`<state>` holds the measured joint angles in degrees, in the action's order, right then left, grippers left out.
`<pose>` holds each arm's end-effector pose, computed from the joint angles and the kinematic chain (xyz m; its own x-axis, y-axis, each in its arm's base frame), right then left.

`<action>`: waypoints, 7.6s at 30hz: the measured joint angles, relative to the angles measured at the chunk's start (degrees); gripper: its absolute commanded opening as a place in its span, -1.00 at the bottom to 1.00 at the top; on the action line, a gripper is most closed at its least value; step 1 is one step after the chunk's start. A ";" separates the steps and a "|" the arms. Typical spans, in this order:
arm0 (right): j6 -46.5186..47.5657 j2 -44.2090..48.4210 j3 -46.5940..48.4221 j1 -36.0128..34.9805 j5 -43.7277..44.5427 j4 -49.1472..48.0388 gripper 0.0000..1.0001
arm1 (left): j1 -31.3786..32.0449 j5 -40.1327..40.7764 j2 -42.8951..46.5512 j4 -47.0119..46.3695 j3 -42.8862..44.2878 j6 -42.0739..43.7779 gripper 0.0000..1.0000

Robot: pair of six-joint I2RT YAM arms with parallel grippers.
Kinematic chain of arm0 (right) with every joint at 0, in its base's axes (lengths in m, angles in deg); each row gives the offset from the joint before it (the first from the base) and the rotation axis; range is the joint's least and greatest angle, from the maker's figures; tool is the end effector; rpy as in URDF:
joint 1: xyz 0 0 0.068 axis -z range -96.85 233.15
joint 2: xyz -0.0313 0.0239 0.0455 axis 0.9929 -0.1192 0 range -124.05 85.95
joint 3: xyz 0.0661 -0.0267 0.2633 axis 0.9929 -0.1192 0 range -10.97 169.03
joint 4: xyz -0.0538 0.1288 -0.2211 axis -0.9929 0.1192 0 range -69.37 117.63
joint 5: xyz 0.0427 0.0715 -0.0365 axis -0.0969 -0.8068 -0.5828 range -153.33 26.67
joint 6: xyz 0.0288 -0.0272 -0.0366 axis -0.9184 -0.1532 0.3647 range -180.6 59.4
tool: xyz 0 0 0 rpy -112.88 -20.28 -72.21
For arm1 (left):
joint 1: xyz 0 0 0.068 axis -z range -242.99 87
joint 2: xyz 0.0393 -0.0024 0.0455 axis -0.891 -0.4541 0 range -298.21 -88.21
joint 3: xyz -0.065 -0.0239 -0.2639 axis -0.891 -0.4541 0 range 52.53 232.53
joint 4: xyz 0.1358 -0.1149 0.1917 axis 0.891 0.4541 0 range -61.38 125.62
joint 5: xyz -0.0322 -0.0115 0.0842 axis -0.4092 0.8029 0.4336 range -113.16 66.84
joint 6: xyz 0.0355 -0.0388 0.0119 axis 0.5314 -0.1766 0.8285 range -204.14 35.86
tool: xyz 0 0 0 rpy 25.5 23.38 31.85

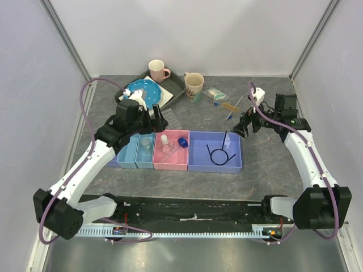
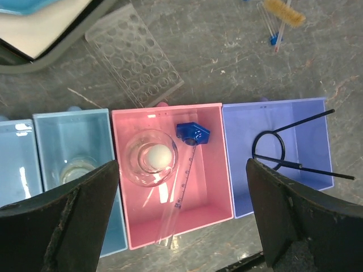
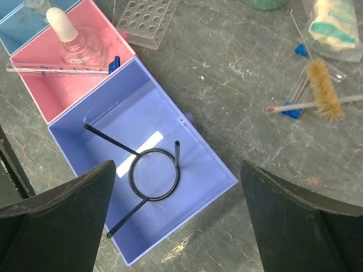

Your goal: Organize the chemistry lab equipment

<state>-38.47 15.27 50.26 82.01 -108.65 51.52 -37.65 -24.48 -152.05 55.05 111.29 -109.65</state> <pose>0.2592 0.0305 0.3175 -0.3901 -0.2727 -0.8795 -0.7587 0.6363 0.1392 0.2223 -0.1061 0.3313 -0.6182 -0.1837 -0.7642 0.1989 0.9041 -0.3782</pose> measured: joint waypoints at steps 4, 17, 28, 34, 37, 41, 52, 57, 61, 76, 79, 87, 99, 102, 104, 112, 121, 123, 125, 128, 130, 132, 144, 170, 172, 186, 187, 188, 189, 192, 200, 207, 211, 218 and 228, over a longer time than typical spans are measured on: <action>-1.03 0.24 -3.19 3.04 -2.73 -1.81 0.96 | 0.00 -0.52 -5.66 1.36 2.16 -3.34 0.97; -1.42 -3.98 -4.46 4.79 -2.82 -3.23 0.96 | -0.44 3.89 -27.63 6.29 17.40 -7.10 0.72; 0.24 -8.00 -4.42 4.81 -1.14 -2.25 0.97 | -0.59 4.76 -42.25 8.59 28.68 -4.81 0.45; 1.22 -9.03 -4.39 4.81 -0.83 -1.25 0.96 | -0.59 6.43 -44.41 10.32 29.53 -3.74 0.43; 1.68 -9.03 -4.39 4.79 -0.68 -1.18 0.96 | -0.63 7.02 -44.94 10.95 29.59 -3.06 0.42; 1.97 -9.01 -4.39 4.81 -0.50 -1.03 0.96 | -0.63 6.51 -45.31 11.19 29.66 -1.90 0.41; 2.64 -9.14 -4.39 5.11 0.55 -1.14 0.96 | -0.63 0.87 -42.64 7.08 27.47 1.40 0.58; 0.85 -11.56 -3.89 5.42 1.79 -2.01 0.90 | -0.63 0.83 -31.76 2.19 18.64 3.58 0.76; -3.52 -17.07 0.57 4.94 4.66 -2.49 0.64 | -0.81 1.88 -20.63 -1.99 12.31 5.70 0.81; 5.22 -50.99 48.06 -8.57 23.43 6.99 0.26 | -1.49 6.97 4.74 -5.46 -6.38 13.64 0.82; 9.75 -57.18 57.09 -9.14 24.50 11.56 0.22 | -1.49 7.82 7.61 -5.29 -8.72 14.47 0.82; 16.74 -61.00 59.23 -9.03 27.15 19.45 -0.09 | -1.49 9.49 11.19 -5.09 -11.69 15.74 0.82; 18.71 -65.88 59.25 -9.20 32.39 20.22 -0.13 | -1.49 9.99 11.47 -5.09 -12.28 16.13 0.81; 19.12 -66.29 59.43 -9.11 32.96 20.13 -0.21 | -1.49 10.19 11.52 -5.09 -12.28 16.15 0.81; 19.37 -66.29 59.71 -9.11 33.24 20.06 -0.28 | -1.49 10.21 11.52 -5.09 -12.28 16.15 0.81; 20.15 -66.31 59.71 -8.70 33.09 19.96 -0.73 | -1.49 10.16 11.50 -5.09 -12.28 16.15 0.81; 19.89 -65.99 58.77 -8.17 31.23 19.67 -1.00 | -1.49 9.01 11.63 -5.09 -12.28 15.85 0.81; 19.61 -65.44 57.96 -8.04 30.49 19.39 -1.00 | -1.49 8.15 11.85 -5.09 -12.28 15.26 0.82; 19.10 -64.48 57.02 -7.89 29.62 19.30 -1.00 | -1.49 6.97 12.13 -5.09 -12.28 14.25 0.82; 18.10 -61.86 54.99 -7.61 28.11 18.86 -1.00 | -1.49 5.11 12.76 -5.16 -12.28 12.26 0.83; 17.44 -59.43 53.51 -7.56 26.95 18.62 -1.00 | -1.49 3.67 13.29 -5.42 -12.28 10.62 0.84; 16.70 -56.76 51.98 -7.48 25.70 18.10 -1.00 | -1.49 2.16 13.73 -5.84 -12.28 8.96 0.84; 19.89 -49.24 47.47 -7.52 25.55 16.24 0.61 | -1.49 -5.92 14.82 -9.33 -13.62 0.70 0.84; 44.57 -64.92 62.01 -7.23 28.20 25.94 0.13 | -1.49 -6.32 13.46 -9.46 -14.27 0.42 0.85; 44.59 -64.96 62.01 -7.23 28.17 26.05 0.10 | -1.49 -6.32 13.14 -9.51 -14.25 0.42 0.85; 43.89 -68.06 62.07 -7.26 28.02 26.64 -0.65 | -1.51 -6.29 12.55 -9.44 -14.25 0.44 0.85; 43.91 -68.06 62.14 -7.26 28.02 26.64 -0.68 | -1.51 -6.29 12.55 -9.44 -14.25 0.42 0.85; 43.89 -68.04 62.16 -7.23 28.00 26.62 -0.71 | -1.53 -6.29 12.55 -9.44 -14.25 0.42 0.85; 43.89 -68.04 62.14 -7.26 28.00 26.64 -0.74 | -1.53 -6.29 12.55 -9.44 -14.25 0.44 0.85; 43.95 -68.04 62.14 -7.26 27.65 26.62 -0.78 | -1.53 -6.29 12.57 -9.44 -14.25 0.44 0.85; 43.56 -66.05 61.46 -7.26 26.60 26.60 -0.87 | -1.55 -6.34 12.94 -9.44 -14.25 0.33 0.87; 37.18 -57.77 57.86 -7.23 23.71 25.66 -0.93 | -1.55 -8.63 13.64 -11.02 -14.25 -2.47 0.89; 29.09 -51.89 53.20 -7.23 19.17 24.20 -0.94 | -1.66 -13.05 13.05 -14.86 -14.21 -6.47 0.90; 9.40 -42.53 43.32 -7.23 1.53 20.61 -0.94 | -1.64 -22.38 6.23 -35.87 -14.21 -19.85 0.87; -31.52 -27.23 15.34 -8.74 -19.85 -17.55 -0.94 | -1.44 -25.07 -12.33 -50.69 -4.92 -30.91 0.51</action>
<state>-69.99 -11.96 65.61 73.26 -128.50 33.97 -39.09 -49.55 -164.37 4.37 106.37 -140.56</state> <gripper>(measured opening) 0.079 0.796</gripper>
